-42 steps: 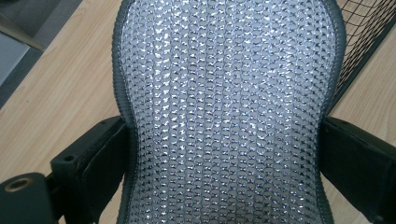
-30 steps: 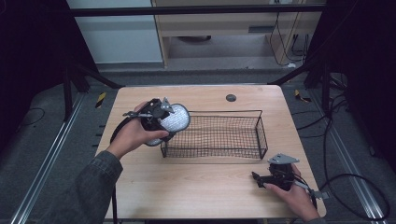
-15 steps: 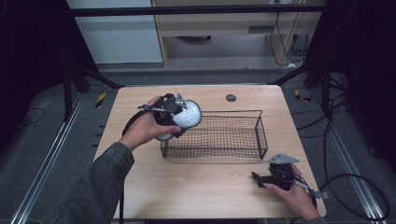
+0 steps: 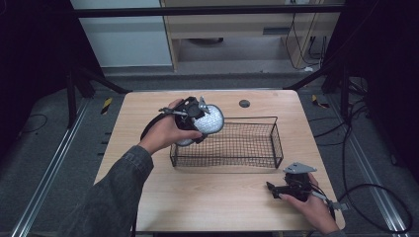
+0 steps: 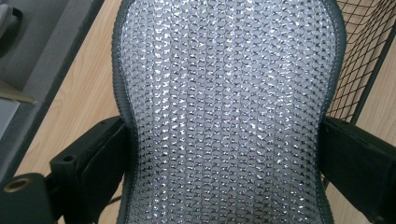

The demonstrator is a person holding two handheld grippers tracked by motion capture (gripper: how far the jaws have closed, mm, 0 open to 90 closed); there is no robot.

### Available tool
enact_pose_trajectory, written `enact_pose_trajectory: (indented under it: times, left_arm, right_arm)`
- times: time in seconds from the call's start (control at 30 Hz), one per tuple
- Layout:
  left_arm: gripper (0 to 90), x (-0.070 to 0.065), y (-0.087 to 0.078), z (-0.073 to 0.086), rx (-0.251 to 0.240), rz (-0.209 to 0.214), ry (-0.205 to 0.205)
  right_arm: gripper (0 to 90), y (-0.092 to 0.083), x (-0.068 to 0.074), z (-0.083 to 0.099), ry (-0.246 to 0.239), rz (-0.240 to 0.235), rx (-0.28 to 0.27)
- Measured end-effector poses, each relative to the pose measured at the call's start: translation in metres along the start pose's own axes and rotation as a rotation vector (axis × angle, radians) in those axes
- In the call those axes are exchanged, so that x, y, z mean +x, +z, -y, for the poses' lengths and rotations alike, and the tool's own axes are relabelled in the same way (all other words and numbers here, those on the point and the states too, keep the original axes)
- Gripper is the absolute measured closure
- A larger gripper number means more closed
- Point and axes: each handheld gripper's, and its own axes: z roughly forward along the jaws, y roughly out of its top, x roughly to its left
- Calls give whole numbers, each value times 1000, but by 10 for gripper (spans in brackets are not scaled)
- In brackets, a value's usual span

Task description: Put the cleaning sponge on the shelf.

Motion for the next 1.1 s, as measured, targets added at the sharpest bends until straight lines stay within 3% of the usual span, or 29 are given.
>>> enact_pose_trajectory:
  times: [0.33, 0.67, 1.1]
  left_arm:
    - [53, -5, 12, -13, 9, -5, 34]
    - [77, -7, 18, -15, 40, -13, 65]
    - [100, -15, 34, -15, 89, 6, 144]
  right_arm:
    - [55, 0, 0, 0, -1, 0, -1]
    - [55, 0, 0, 0, -2, -1, 1]
    - [55, 0, 0, 0, -2, -2, 2]
